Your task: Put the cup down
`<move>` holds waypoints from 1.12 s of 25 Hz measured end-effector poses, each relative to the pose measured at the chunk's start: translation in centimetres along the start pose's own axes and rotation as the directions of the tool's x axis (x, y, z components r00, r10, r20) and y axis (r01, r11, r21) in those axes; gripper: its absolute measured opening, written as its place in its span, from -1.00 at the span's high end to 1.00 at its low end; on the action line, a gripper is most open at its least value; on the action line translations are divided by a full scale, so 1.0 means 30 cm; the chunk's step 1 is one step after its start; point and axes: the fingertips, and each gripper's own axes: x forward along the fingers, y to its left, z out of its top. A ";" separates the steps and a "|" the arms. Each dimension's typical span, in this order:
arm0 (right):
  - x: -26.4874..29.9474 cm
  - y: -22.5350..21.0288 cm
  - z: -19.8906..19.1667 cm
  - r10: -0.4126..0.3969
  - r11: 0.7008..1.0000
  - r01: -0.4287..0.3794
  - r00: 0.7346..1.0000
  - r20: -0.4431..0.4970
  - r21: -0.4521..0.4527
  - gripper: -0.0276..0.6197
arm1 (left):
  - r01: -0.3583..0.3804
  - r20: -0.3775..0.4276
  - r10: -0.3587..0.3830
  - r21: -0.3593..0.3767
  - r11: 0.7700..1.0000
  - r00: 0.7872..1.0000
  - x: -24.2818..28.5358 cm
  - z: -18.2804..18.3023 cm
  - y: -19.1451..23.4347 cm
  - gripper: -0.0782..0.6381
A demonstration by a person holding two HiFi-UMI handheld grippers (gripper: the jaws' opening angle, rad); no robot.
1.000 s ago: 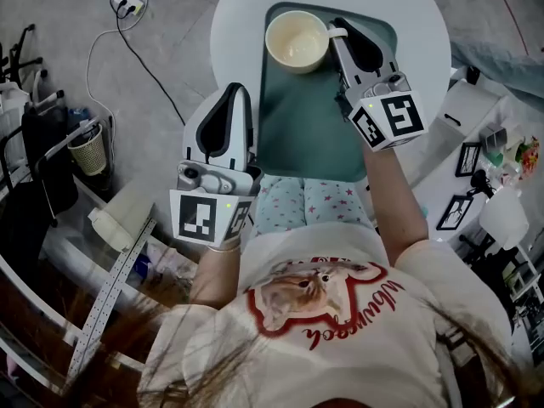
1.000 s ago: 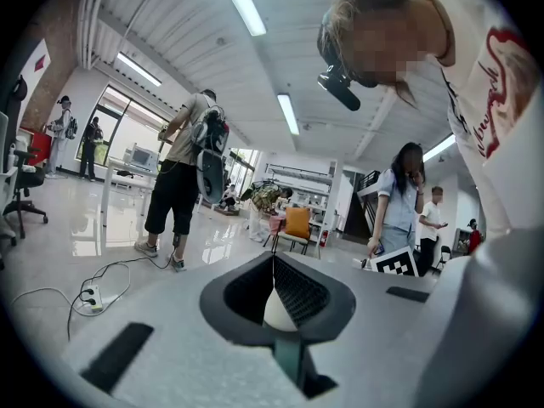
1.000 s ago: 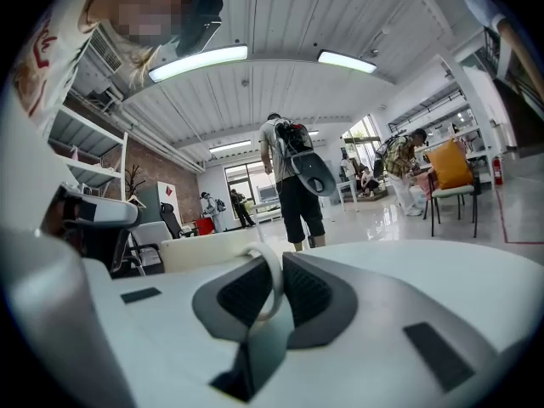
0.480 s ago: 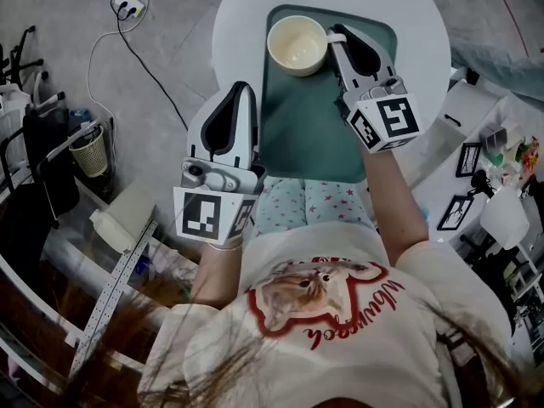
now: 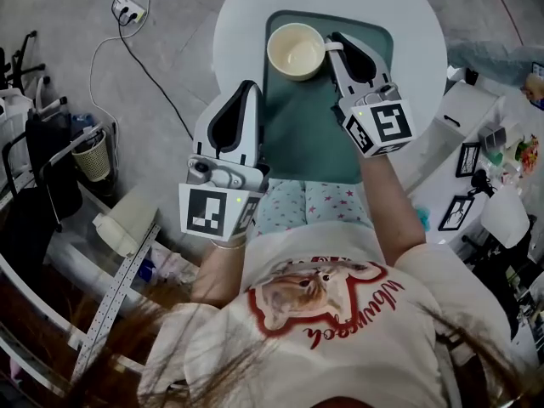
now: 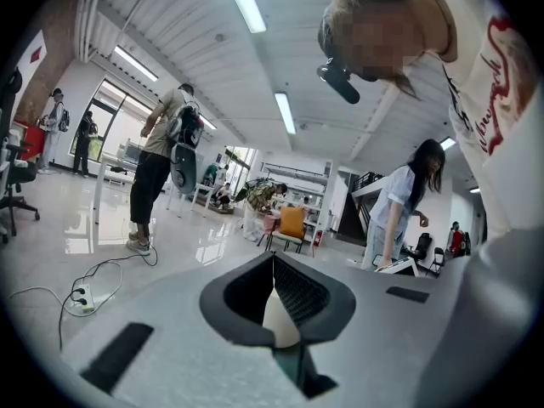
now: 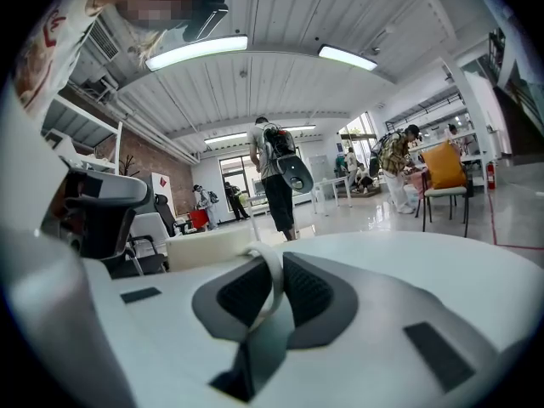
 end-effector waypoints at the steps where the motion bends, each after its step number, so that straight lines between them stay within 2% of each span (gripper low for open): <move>1: -0.002 0.001 -0.001 -0.003 1.000 0.003 1.000 -0.002 0.001 0.75 | 0.002 -0.002 -0.002 0.003 1.000 1.000 -0.002 0.000 0.000 0.74; 10: -0.038 0.026 -0.029 -0.024 1.000 0.024 0.999 -0.024 0.003 0.75 | 0.010 -0.016 -0.010 0.038 0.999 1.000 -0.011 -0.005 0.008 0.74; 28: -0.074 0.044 -0.044 -0.044 0.999 0.044 0.997 -0.058 0.001 0.75 | 0.015 -0.013 -0.014 0.054 0.998 1.000 -0.034 0.025 -0.016 0.74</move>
